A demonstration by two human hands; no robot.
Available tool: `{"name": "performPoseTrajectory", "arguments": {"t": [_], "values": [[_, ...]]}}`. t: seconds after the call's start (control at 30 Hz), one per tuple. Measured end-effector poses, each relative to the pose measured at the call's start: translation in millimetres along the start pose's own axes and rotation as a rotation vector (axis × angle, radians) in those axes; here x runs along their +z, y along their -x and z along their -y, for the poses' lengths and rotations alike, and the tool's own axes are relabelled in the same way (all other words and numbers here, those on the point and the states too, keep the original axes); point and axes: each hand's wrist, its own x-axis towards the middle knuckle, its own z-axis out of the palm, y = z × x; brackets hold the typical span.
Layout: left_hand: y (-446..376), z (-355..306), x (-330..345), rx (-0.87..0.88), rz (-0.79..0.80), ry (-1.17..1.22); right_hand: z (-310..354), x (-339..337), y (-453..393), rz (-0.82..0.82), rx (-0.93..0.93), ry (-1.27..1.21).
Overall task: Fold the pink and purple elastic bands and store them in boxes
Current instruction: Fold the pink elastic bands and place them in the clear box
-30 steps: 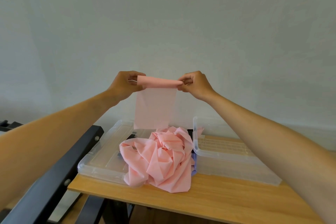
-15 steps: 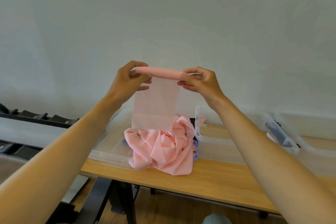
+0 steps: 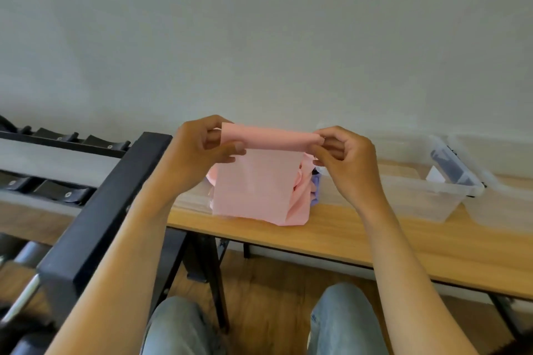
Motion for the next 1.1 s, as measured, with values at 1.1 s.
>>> {"name": "performPoseTrajectory", "arguments": {"t": [1.1], "values": [[159, 119, 90, -0.303, -0.103, 0.142, -81, 24, 169, 0.277, 0.310, -0.044]]}}
